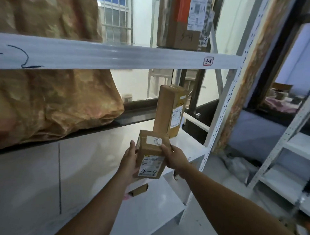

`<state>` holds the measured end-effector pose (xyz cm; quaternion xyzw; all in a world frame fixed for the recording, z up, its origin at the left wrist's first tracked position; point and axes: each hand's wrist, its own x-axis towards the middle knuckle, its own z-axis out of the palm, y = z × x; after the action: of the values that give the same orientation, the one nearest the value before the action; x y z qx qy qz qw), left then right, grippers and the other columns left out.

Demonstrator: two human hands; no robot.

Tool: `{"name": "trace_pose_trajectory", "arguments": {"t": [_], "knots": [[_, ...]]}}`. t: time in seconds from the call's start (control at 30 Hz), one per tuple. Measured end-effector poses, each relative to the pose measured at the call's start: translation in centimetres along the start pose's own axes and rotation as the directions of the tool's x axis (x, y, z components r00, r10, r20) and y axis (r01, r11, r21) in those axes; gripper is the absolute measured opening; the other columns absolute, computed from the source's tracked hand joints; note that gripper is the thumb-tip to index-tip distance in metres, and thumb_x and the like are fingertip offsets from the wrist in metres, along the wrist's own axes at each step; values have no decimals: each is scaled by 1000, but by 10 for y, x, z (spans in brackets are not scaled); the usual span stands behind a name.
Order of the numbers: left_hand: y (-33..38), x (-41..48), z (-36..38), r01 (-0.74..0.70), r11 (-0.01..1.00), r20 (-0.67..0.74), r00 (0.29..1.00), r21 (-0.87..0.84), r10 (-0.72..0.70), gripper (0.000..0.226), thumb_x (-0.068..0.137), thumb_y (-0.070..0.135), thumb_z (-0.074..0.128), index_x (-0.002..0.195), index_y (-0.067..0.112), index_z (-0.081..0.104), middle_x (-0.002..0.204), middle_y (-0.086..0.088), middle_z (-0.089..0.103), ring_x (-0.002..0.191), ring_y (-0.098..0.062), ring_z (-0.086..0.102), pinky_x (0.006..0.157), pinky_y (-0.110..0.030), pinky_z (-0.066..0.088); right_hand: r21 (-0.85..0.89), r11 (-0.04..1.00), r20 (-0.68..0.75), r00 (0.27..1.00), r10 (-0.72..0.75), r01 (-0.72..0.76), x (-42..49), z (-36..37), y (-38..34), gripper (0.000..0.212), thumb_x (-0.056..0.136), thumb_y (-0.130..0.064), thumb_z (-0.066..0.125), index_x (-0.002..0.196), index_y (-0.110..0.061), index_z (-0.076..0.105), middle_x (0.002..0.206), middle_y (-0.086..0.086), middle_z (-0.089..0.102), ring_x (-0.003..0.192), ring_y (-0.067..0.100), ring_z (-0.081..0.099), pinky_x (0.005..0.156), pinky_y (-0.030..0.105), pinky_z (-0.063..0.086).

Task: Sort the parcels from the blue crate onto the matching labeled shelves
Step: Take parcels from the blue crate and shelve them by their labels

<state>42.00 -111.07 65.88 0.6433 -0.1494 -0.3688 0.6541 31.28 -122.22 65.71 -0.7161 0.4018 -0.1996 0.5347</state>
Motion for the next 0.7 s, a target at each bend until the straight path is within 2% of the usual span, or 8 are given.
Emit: {"name": "trace_pose_trajectory", "arguments": {"t": [0.07, 0.17, 0.23, 0.33, 0.4, 0.53, 0.6, 0.7], "knots": [[-1, 16, 7, -13, 998, 19, 1000, 67, 12, 54, 96, 57, 24, 132, 24, 47, 139, -8, 51, 124, -34, 49, 101, -48, 41, 10, 1000, -34, 999, -11, 11, 16, -2, 3, 54, 92, -58, 47, 130, -20, 54, 125, 0, 64, 106, 21, 64, 95, 40, 52], [0, 46, 15, -91, 994, 7, 996, 62, 91, 58, 93, 55, 44, 142, 24, 34, 129, -1, 50, 107, -22, 51, 95, -42, 45, 36, 999, -30, 999, -25, 26, 50, -6, -3, 47, 98, -52, 41, 132, -21, 52, 127, -2, 61, 115, 23, 59, 102, 43, 48], [-1, 63, 18, -132, 984, -37, 990, 120, 137, 64, 89, 53, 55, 142, 22, 36, 129, -3, 48, 106, -22, 51, 92, -40, 46, 69, 998, -2, 1000, -14, 14, 72, -6, -4, 40, 98, -51, 41, 122, -24, 58, 122, -3, 63, 115, 23, 60, 103, 45, 47], [-5, 90, 29, -85, 951, -142, 981, 298, 132, 69, 84, 60, 52, 141, 24, 38, 139, -12, 39, 123, -32, 46, 95, -43, 42, 40, 999, 25, 1000, -15, 14, 104, -6, 3, 35, 94, -54, 47, 95, -25, 68, 104, -1, 70, 100, 20, 67, 95, 45, 53], [-4, 108, 36, -9, 971, -235, 970, 240, 67, 65, 91, 54, 49, 144, 23, 30, 140, -16, 38, 123, -36, 46, 92, -41, 42, 30, 999, 9, 1000, -23, 23, 124, -9, 4, 39, 92, -57, 47, 87, -24, 67, 98, 0, 72, 92, 18, 68, 93, 43, 54], [5, 151, 52, 149, 989, -313, 939, -10, -145, 92, 72, 66, 53, 147, 34, 10, 137, -18, 46, 115, -39, 53, 95, -55, 46, 122, 990, -250, 963, 100, -71, 185, -30, 11, 47, 94, -58, 43, 120, -19, 51, 121, 3, 62, 109, 26, 61, 100, 42, 47], [6, 165, 64, 136, 990, -334, 932, -43, -143, 79, 86, 58, 50, 148, 34, 6, 138, -17, 47, 117, -40, 52, 97, -55, 45, 249, 950, -358, 894, 269, -186, 220, -49, 19, 54, 94, -48, 53, 133, -14, 38, 130, 11, 53, 118, 34, 53, 101, 47, 45], [8, 180, 80, 78, 997, -400, 913, -21, -79, 65, 93, 54, 44, 147, 36, 13, 137, -14, 50, 116, -38, 53, 98, -56, 44, 328, 872, -289, 840, 459, -363, 263, -82, 40, 56, 92, -33, 57, 138, -9, 35, 134, 19, 45, 121, 38, 48, 99, 47, 45]]}}
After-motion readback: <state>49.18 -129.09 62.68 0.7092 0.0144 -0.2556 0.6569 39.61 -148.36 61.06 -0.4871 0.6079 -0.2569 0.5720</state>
